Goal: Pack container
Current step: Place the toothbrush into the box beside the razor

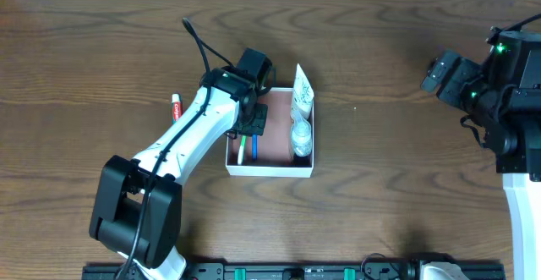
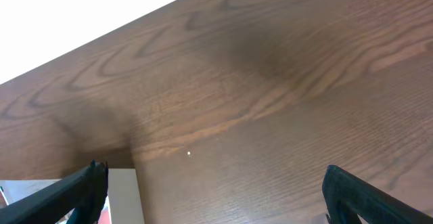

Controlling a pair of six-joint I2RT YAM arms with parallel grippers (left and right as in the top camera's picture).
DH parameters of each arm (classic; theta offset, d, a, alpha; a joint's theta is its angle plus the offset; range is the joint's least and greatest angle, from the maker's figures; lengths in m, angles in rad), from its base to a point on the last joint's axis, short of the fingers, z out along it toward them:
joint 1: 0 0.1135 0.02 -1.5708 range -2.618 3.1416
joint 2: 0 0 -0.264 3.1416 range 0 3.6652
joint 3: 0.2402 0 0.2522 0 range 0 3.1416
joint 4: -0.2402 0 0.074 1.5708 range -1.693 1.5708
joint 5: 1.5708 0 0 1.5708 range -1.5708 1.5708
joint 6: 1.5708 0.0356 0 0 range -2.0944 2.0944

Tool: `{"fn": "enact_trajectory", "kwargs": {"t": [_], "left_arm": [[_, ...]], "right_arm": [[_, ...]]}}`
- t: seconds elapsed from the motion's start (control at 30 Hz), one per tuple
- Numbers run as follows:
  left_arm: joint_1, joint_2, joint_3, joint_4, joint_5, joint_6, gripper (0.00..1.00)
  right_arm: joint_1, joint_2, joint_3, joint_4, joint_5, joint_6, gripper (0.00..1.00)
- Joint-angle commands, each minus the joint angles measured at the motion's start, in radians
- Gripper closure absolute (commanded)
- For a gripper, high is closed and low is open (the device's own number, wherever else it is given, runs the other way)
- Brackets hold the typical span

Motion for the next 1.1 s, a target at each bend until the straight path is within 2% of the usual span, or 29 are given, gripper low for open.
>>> {"fn": "enact_trajectory", "kwargs": {"t": [0.0, 0.07, 0.23, 0.5, 0.63, 0.7, 0.83, 1.07], "left_arm": [[-0.003, 0.002, -0.003, 0.006, -0.011, -0.015, 0.68], [-0.003, 0.002, -0.003, 0.018, -0.011, -0.015, 0.65], [-0.003, -0.008, 0.017, 0.031, -0.011, -0.015, 0.64], [0.022, -0.113, 0.144, -0.085, -0.017, -0.014, 0.64], [0.109, -0.183, 0.144, -0.117, -0.093, -0.013, 0.55], [0.169, -0.187, 0.142, -0.137, -0.096, 0.026, 0.46], [0.311, -0.153, 0.105, -0.14, -0.089, 0.07, 0.33], [0.486, 0.035, 0.085, -0.092, 0.024, 0.19, 0.3]], "right_arm": [[-0.005, 0.001, 0.008, -0.002, -0.003, -0.004, 0.01], [-0.005, 0.001, 0.008, -0.002, -0.003, -0.004, 0.01], [-0.005, 0.001, 0.008, -0.002, -0.003, -0.004, 0.01], [-0.005, 0.001, 0.008, -0.002, -0.003, -0.004, 0.01], [-0.005, 0.001, 0.008, -0.002, -0.003, -0.004, 0.01], [-0.005, 0.001, 0.008, -0.002, -0.003, -0.004, 0.01], [-0.005, 0.001, 0.008, -0.002, -0.003, -0.004, 0.01], [-0.005, 0.001, 0.008, -0.002, -0.003, -0.004, 0.01]]}}
